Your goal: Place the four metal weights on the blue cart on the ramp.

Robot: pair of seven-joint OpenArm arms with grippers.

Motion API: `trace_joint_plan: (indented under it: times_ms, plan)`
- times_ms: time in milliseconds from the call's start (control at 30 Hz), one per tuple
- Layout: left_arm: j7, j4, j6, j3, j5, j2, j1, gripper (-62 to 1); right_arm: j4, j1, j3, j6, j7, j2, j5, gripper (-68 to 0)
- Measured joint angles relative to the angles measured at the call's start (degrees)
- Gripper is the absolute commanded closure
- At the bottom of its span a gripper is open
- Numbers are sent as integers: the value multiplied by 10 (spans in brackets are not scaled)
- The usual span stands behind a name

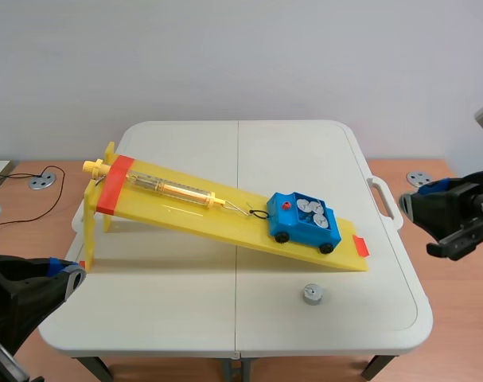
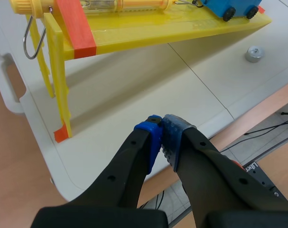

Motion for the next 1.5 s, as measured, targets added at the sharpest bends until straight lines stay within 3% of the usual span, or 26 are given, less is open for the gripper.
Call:
trace_joint_plan:
  times_ms: [333,600,1067,1333,1500]
  plan:
    - [0,0,0,0,0,0,0,-27,14,-59,0,-5,-7,-7,-25,-249]
    - [0,0,0,0,0,0,0,-27,-1,-56,-66,-50,30,-26,-114,-248]
    - [0,0,0,0,0,0,0,-27,-149,28,-179,-106,81,-83,-228,-248]
    - [0,0,0,0,0,0,0,-27,-207,61,-224,-156,109,-104,-273,-248]
    - [0,0,0,0,0,0,0,-27,-241,80,-250,-169,122,-115,-289,-247]
